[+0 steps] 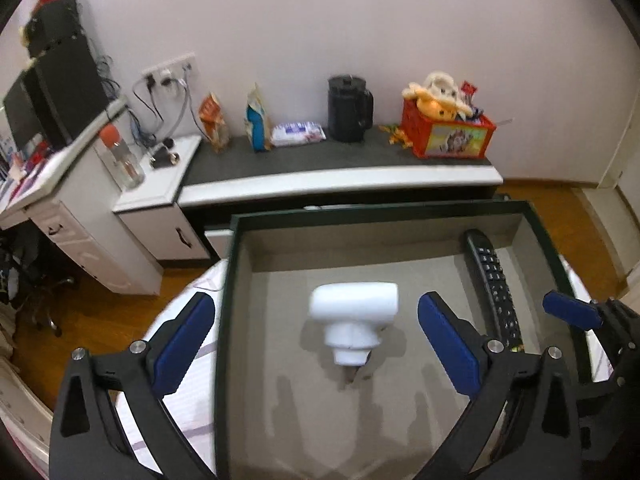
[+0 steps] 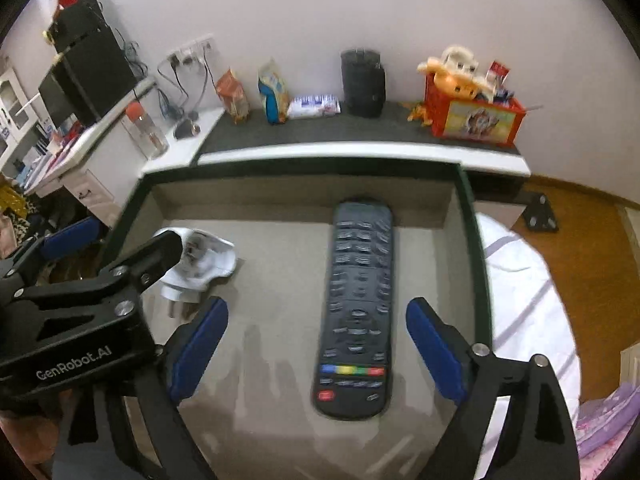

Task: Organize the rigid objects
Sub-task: 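Carry both into the pink box and release adapter and remote inside, then withdraw both tools from the box and reach toward the rose-gold cylinder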

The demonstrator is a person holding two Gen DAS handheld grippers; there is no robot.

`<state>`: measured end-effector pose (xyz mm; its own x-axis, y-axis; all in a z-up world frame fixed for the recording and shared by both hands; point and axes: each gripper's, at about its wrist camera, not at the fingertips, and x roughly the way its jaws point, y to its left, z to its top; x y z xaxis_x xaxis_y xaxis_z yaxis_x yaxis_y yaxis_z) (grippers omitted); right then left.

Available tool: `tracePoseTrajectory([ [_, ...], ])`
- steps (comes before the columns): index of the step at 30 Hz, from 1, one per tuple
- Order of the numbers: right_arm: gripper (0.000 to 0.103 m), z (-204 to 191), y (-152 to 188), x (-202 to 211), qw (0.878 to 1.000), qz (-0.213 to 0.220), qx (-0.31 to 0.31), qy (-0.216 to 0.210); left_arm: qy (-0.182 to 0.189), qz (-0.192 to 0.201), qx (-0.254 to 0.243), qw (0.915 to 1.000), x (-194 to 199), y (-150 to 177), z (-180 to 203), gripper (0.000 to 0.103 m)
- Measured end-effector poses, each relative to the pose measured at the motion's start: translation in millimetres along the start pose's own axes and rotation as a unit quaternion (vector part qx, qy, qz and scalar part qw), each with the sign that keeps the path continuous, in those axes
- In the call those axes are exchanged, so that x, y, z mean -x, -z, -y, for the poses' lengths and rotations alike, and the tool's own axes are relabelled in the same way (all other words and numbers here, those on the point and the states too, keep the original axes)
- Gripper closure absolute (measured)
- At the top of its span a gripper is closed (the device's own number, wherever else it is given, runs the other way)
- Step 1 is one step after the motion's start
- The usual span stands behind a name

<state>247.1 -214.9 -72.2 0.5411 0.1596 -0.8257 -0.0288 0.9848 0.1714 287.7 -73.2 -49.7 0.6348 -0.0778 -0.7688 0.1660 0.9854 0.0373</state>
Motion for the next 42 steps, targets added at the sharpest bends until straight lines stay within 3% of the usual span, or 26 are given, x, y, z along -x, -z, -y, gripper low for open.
tracePoseTrajectory([
  [2,0.000,-1,4,16,1.000,0.013,-0.008,-0.010,0.007,0.017,0.015,0.9997,22,3,-8,0.000],
  [9,0.000,-9,29,83,0.997,0.071,-0.021,-0.030,0.002,0.075,0.020,0.9970,103,32,-19,0.000],
  [17,0.000,-13,77,163,0.991,0.128,-0.026,-0.023,0.005,0.084,0.015,0.9964,168,81,-19,0.000],
  [25,0.000,-11,128,205,0.988,0.152,-0.031,-0.009,-0.003,0.101,0.021,0.9946,226,137,-17,0.000],
  [35,0.000,-5,207,219,0.990,0.135,-0.040,0.016,-0.004,0.079,0.055,0.9954,243,209,-30,0.000],
  [42,0.000,-1,221,212,0.992,0.118,-0.045,0.017,0.000,0.058,0.054,0.9969,238,231,-25,0.000],
])
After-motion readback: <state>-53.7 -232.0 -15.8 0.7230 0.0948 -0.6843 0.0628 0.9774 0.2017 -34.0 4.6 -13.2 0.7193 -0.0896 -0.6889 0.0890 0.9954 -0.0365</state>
